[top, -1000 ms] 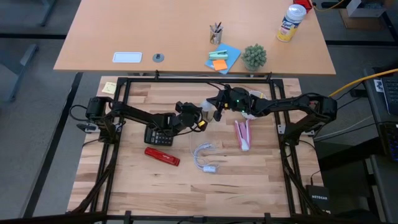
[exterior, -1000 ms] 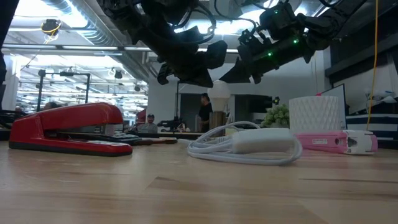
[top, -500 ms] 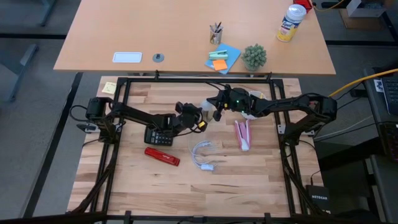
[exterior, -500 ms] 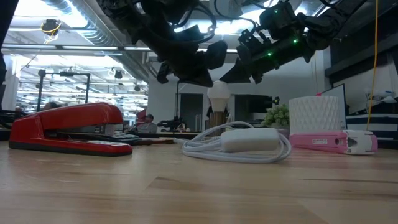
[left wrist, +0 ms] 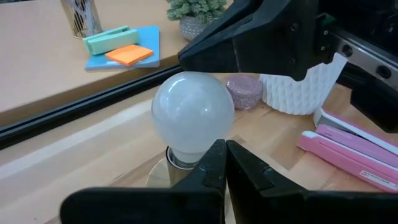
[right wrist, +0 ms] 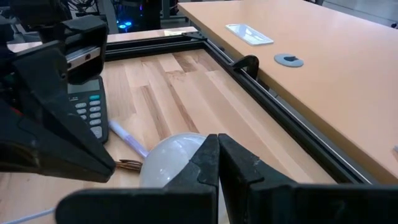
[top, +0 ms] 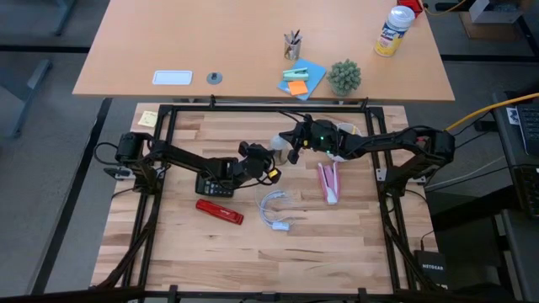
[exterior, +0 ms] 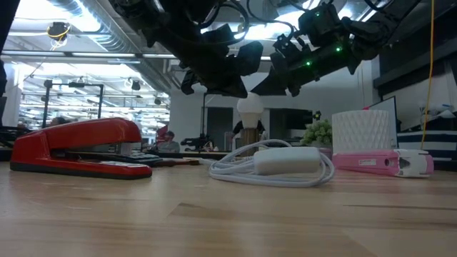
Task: Screw lightbulb
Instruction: Insert the white lightbulb into the golden lamp
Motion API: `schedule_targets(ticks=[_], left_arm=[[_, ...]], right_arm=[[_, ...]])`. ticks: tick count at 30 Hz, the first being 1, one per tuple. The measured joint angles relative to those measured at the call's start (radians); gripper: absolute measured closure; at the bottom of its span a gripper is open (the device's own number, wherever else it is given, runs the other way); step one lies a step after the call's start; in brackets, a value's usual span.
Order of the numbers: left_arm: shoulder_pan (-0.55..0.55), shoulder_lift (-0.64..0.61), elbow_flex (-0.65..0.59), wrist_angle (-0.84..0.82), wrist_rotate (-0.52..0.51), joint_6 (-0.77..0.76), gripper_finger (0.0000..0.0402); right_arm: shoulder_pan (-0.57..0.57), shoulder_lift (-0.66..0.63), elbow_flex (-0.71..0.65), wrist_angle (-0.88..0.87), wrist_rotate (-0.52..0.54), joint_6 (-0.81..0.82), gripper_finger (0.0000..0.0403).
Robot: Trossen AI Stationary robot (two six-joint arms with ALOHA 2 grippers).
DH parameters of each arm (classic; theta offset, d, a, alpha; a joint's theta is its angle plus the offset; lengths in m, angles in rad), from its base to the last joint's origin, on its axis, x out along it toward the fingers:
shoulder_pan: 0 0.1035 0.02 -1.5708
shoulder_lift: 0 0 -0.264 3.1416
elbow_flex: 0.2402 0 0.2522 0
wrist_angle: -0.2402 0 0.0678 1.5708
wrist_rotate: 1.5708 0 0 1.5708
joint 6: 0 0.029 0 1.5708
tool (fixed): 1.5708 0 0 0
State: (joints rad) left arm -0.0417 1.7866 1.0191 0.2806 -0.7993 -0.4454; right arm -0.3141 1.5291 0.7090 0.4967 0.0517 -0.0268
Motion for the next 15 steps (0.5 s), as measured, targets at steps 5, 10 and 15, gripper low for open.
schedule_targets(ticks=[5, 10, 15], left_arm=[[0.002, 0.000, 0.000, 0.000, 0.001, 0.000, 0.0400], [0.011, 0.000, 0.000, 0.000, 0.003, -0.004, 0.0400], [0.017, 0.000, 0.000, 0.000, 0.003, -0.014, 0.0400]], right_arm=[[0.000, 0.000, 0.000, 0.011, 0.035, -0.002, 0.0395], [0.000, 0.000, 0.000, 0.013, 0.069, -0.003, 0.0395], [0.000, 0.000, 0.000, 0.016, 0.072, -0.004, 0.0395]])
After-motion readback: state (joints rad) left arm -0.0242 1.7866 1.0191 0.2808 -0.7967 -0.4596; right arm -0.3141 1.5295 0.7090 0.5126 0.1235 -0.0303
